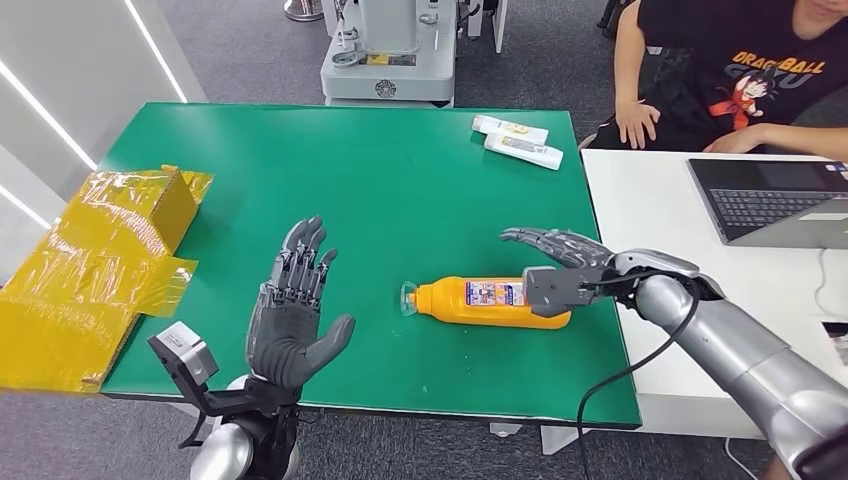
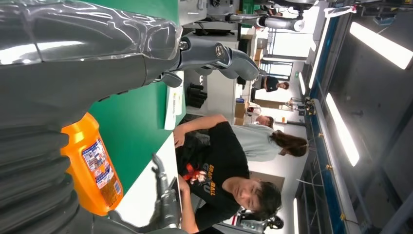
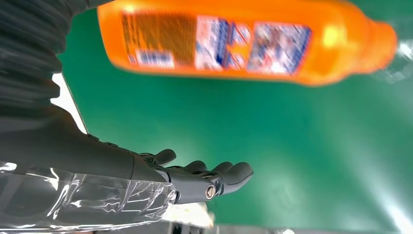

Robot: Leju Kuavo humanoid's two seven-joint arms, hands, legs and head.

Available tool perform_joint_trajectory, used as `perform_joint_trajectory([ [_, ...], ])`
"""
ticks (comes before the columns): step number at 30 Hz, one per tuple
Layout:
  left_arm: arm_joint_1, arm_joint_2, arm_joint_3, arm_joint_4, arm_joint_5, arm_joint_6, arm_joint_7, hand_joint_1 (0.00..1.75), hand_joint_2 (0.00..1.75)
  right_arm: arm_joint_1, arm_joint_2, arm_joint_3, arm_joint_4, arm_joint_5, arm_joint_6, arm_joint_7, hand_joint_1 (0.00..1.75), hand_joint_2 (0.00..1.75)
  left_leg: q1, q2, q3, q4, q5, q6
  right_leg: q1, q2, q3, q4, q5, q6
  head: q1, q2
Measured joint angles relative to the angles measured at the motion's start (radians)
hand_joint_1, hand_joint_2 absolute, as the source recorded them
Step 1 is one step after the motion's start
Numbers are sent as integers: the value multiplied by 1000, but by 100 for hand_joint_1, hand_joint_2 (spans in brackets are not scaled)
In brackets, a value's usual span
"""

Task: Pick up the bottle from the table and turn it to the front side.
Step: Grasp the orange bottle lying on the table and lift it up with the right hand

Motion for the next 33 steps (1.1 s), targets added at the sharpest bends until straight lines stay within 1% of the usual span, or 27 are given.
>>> perform_joint_trajectory([
  [5, -7, 4, 0, 14, 6, -9, 0, 0, 175, 47, -35, -4, 13, -7, 0, 1, 0, 175, 0, 0, 0, 0, 0, 0, 0, 0, 0, 0, 0, 0, 0, 0],
  [12, -6, 14, 0, 31, 21, -7, -6, 0, 175, 130, -106, -32, 7, -21, -9, 2, 0, 175, 0, 0, 0, 0, 0, 1, 0, 0, 0, 0, 0, 0, 0, 0],
  [16, 0, 19, 4, 31, 19, -3, -6, 0, 175, 172, -137, -54, -16, -23, -14, 6, 0, 175, 0, 0, 0, 0, 0, 1, 0, 0, 0, 0, 0, 0, 0, 0],
  [22, 17, 25, 8, 31, 16, 2, 0, 0, 175, 203, -154, -78, -44, -22, -17, 10, 0, 175, 0, 0, 0, 0, 0, 1, 0, 0, 0, 0, 0, 0, 0, 0],
  [33, 33, 33, 8, 31, 11, 2, 2, 0, 175, 212, -155, -93, -53, -20, -9, 8, 0, 175, 0, 0, 0, 0, 0, 1, 0, 0, 0, 0, 0, 0, 0, 0],
])
